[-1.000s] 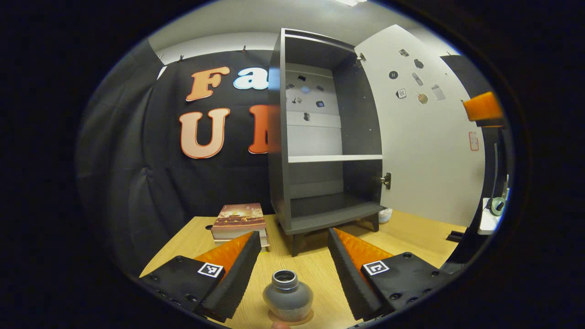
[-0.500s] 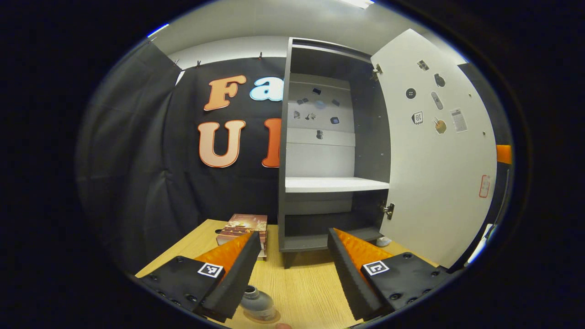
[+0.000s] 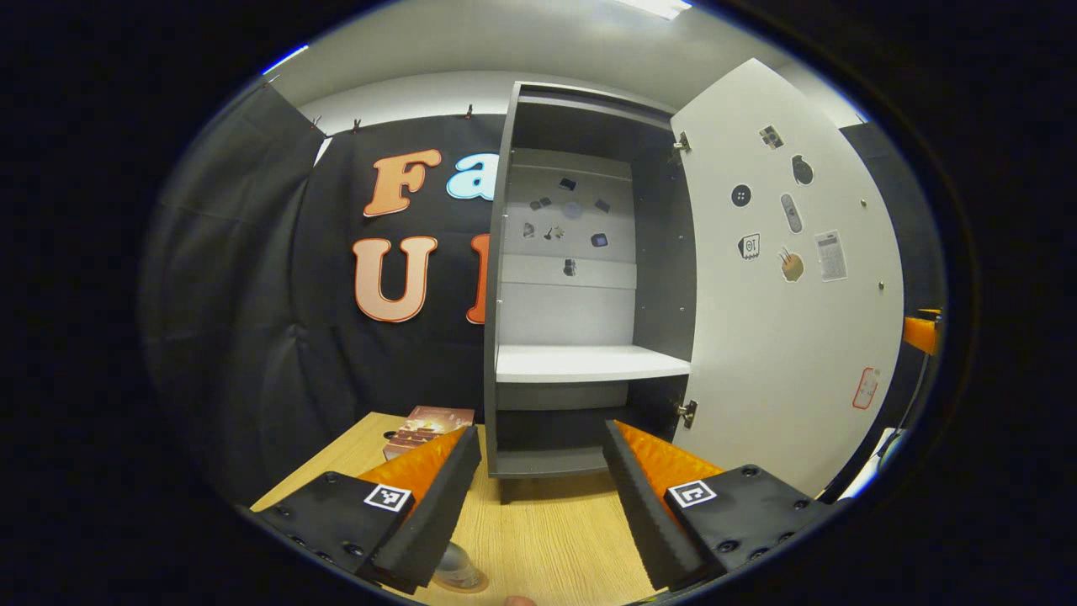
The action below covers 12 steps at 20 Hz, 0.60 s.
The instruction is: Open the cabinet door with the right hand, grasp the bottle in the cabinet with the left hand and place it on the coaster, then close the cabinet door with the right hand.
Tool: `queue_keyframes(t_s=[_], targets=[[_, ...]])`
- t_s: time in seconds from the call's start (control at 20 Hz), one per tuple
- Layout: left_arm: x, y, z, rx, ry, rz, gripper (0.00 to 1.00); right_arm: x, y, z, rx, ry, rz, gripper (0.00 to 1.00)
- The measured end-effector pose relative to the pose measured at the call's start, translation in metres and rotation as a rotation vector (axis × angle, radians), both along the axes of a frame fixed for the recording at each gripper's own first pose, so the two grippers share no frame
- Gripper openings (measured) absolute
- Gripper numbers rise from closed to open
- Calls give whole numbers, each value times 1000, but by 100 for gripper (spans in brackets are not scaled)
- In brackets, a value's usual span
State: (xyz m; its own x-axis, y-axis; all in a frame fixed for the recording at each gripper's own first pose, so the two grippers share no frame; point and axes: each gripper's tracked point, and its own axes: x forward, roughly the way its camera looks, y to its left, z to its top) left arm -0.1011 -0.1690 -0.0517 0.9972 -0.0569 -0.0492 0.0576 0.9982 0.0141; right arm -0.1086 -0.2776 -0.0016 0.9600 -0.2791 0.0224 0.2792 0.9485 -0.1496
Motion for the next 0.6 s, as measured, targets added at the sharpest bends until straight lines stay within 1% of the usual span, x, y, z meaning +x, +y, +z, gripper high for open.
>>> queue_keyframes(t_s=[0.1, 0.25, 0.3, 0.45, 0.5, 0.6], targets=[[-1, 3, 8, 14, -21, 9, 95, 6, 10, 2, 14, -11, 30, 95], [-3, 10, 9, 23, -14, 22, 95, 16, 21, 2, -3, -13, 57, 95], [-7, 14, 10, 23, -17, 31, 95, 17, 24, 2, -3, -11, 67, 91], [-11, 25, 11, 14, -16, 68, 95, 17, 43, -1, 30, 13, 132, 88], [-14, 29, 11, 14, -13, 81, 95, 17, 50, -3, 45, 18, 157, 94], [-18, 38, 17, 11, -20, 114, 96, 21, 68, -4, 68, 24, 214, 81]])
